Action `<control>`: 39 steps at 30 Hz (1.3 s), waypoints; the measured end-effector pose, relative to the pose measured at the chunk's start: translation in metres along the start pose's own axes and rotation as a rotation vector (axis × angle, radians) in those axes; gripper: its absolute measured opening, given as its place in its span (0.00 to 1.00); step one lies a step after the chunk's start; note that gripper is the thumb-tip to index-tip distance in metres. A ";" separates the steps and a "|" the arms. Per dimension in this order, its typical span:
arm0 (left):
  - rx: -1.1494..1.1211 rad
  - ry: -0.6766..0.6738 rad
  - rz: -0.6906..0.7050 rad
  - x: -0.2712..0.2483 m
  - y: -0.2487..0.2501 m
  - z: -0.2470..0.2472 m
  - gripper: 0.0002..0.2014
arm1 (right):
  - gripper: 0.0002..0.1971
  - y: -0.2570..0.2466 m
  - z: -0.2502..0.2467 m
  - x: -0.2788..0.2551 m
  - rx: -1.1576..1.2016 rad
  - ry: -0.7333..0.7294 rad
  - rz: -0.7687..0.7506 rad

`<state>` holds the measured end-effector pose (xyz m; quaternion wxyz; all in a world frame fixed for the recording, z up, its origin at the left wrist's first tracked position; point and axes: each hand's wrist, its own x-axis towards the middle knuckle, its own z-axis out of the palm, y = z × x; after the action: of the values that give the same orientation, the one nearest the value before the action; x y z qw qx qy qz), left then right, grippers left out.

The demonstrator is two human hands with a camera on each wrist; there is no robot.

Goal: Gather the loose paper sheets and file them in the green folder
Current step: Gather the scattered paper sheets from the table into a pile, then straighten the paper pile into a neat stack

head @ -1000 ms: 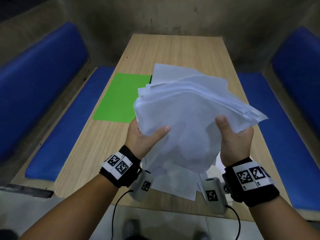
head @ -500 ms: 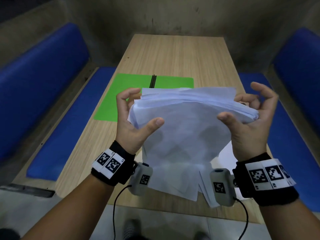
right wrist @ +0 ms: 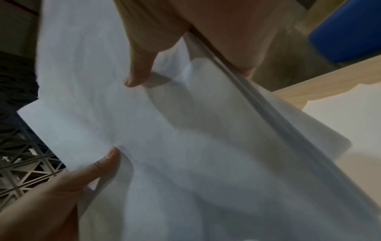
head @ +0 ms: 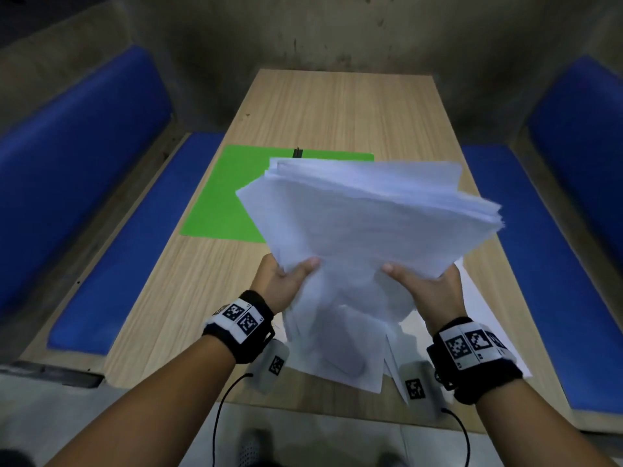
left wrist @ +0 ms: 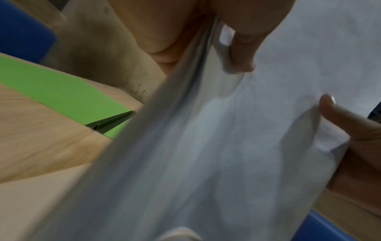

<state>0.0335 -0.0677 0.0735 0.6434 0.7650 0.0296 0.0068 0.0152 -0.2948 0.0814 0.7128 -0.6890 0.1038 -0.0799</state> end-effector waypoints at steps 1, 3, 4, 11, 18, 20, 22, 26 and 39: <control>0.016 0.024 0.017 0.001 0.005 -0.001 0.06 | 0.22 -0.002 -0.001 0.002 0.026 -0.014 -0.004; 0.038 0.087 0.062 0.009 0.011 -0.009 0.04 | 0.22 -0.002 -0.006 0.009 -0.009 -0.042 -0.024; 0.061 0.132 0.069 0.015 0.010 -0.018 0.05 | 0.23 0.002 -0.010 0.010 -0.081 -0.055 -0.012; 0.363 0.165 -0.324 0.034 -0.041 -0.060 0.07 | 0.44 0.086 -0.065 0.021 -1.065 -0.143 0.476; 0.596 -0.054 -0.475 0.035 -0.082 -0.037 0.21 | 0.49 0.099 -0.097 0.018 -1.263 -0.044 0.612; 0.588 -0.095 -0.538 0.034 -0.083 -0.024 0.28 | 0.48 0.095 -0.088 0.014 -1.311 -0.064 0.594; 0.574 -0.100 -0.569 0.031 -0.084 -0.012 0.31 | 0.45 0.093 -0.075 0.009 -1.324 -0.068 0.564; 0.563 -0.071 -0.586 0.020 -0.085 0.008 0.29 | 0.36 0.097 -0.049 -0.001 -1.218 -0.127 0.500; 0.717 -0.151 -0.522 0.043 -0.072 0.014 0.33 | 0.22 0.102 -0.027 0.013 -0.927 -0.203 0.446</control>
<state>0.0741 -0.0669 -0.0008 0.3181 0.9049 0.1750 -0.2222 0.0181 -0.3209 -0.0222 0.3391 -0.8977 0.2028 0.1951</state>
